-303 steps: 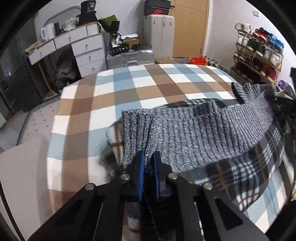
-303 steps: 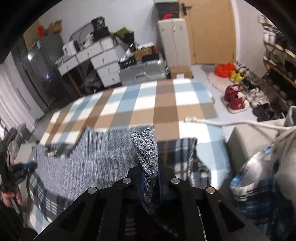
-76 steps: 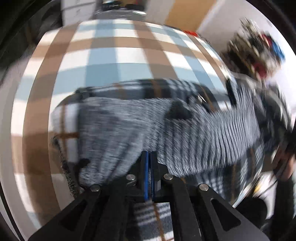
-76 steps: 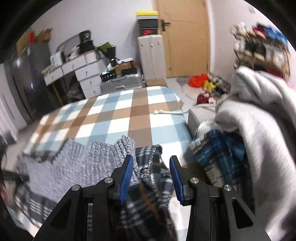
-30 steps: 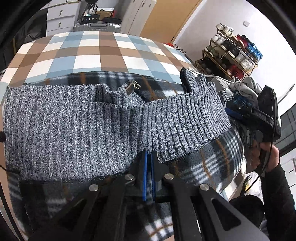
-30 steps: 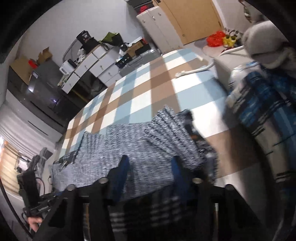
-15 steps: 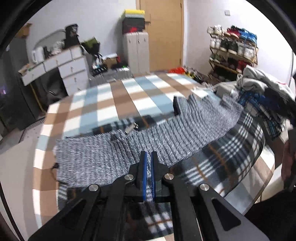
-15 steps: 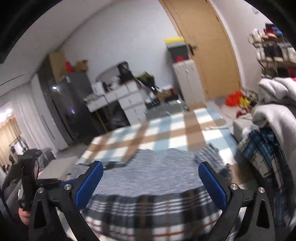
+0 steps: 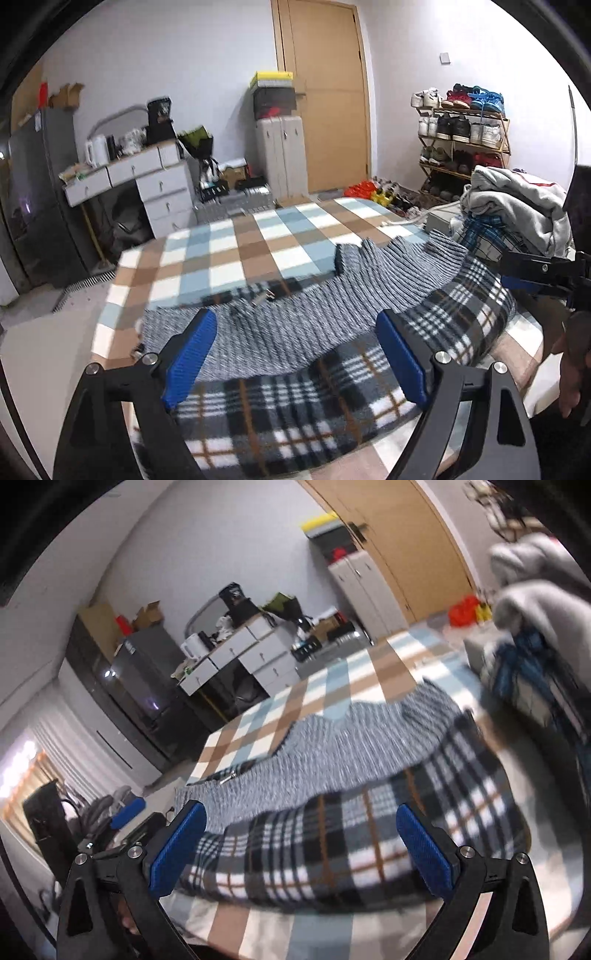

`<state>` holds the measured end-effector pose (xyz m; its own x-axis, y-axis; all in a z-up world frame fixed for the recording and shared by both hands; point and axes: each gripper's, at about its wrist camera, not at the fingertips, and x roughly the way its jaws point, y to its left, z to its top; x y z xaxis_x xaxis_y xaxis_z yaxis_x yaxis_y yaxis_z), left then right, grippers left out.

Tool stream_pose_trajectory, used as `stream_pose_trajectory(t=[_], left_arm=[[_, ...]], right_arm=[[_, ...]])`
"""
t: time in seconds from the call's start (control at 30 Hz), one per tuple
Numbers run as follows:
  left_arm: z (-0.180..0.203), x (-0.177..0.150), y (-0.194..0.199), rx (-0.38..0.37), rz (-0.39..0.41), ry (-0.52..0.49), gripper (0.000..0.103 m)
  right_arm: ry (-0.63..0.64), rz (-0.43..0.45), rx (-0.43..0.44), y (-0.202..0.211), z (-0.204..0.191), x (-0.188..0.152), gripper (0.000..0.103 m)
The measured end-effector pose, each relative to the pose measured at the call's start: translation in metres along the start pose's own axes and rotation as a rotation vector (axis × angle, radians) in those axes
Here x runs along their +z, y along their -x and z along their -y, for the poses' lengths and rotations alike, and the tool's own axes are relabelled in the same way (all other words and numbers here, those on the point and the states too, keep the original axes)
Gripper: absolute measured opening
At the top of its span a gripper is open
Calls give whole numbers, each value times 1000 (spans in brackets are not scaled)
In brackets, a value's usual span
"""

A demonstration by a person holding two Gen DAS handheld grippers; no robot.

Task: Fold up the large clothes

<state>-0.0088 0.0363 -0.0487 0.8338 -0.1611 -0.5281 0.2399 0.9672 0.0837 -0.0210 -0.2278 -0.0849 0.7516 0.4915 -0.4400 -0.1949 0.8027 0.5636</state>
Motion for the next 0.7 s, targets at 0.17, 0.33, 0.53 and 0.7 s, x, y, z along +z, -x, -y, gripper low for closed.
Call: stream_pose_trajectory(t=[0.17,0.33,0.53,0.7], left_arm=[[-5,-1,-12,-52,-83,88,85],[-13,-2,-18,-106,-133,199,85],[-13,-3,-15,-74,-136,180,85],[-16,-5,-24,-39,-179,163,85]], right_arm=[[-170,-64,1,-1,26,-10,103],[-215,-93,-42,-3,38,-15,103],[-242,-102,-88,-2,49,-17,103],[-326,-138,-33,-5,60,-21,103]])
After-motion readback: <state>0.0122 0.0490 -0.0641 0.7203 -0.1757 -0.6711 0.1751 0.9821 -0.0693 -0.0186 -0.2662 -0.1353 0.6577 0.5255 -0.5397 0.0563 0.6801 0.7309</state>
